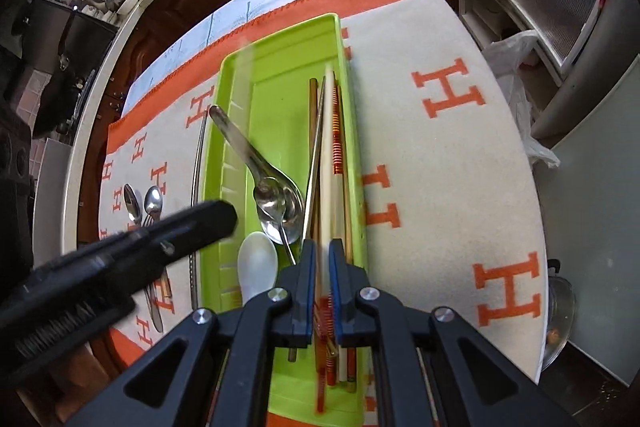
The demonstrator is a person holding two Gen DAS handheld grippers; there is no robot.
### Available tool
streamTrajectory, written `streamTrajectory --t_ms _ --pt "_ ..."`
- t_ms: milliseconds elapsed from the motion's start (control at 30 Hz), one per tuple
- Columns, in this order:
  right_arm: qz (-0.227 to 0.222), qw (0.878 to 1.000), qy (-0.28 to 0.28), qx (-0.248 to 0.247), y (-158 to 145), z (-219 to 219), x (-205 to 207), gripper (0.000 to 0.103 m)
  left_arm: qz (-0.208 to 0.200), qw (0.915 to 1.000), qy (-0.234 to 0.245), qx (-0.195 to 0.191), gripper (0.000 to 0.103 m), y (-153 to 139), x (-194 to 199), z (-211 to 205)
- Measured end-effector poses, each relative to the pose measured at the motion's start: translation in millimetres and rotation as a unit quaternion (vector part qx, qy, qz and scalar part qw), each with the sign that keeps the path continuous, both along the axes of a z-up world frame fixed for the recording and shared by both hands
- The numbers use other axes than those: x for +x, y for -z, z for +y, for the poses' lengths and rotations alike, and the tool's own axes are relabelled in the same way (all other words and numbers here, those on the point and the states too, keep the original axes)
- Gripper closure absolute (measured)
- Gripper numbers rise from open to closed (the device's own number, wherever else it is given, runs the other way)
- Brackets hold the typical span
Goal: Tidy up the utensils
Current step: 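Carry both held chopsticks into the green tray and open both grippers, then grasp a metal chopstick with the right gripper while the left grasps a silver spoon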
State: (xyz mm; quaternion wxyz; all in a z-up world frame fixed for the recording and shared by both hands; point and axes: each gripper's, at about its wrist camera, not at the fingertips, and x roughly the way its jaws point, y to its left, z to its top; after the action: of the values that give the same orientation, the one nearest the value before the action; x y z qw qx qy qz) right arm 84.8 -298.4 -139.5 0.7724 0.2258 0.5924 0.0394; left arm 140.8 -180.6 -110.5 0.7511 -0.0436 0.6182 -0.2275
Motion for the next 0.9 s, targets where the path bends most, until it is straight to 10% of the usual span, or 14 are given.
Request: streamTrajectory --t_ms 200,900 --pt "-0.019 1.0 0.001 0.008 -9.1 1.7 -7.2 0.089 -0.017 0.9991 -0.015 0.036 0.07 0.3 -10.9 17.8" --pt "-0.058 0.997 -0.057 -0.011 -38.6 68.4 -23.7 0.089 -0.063 0.985 -0.104 0.123 0.07 -11.1 -39.8 165.3"
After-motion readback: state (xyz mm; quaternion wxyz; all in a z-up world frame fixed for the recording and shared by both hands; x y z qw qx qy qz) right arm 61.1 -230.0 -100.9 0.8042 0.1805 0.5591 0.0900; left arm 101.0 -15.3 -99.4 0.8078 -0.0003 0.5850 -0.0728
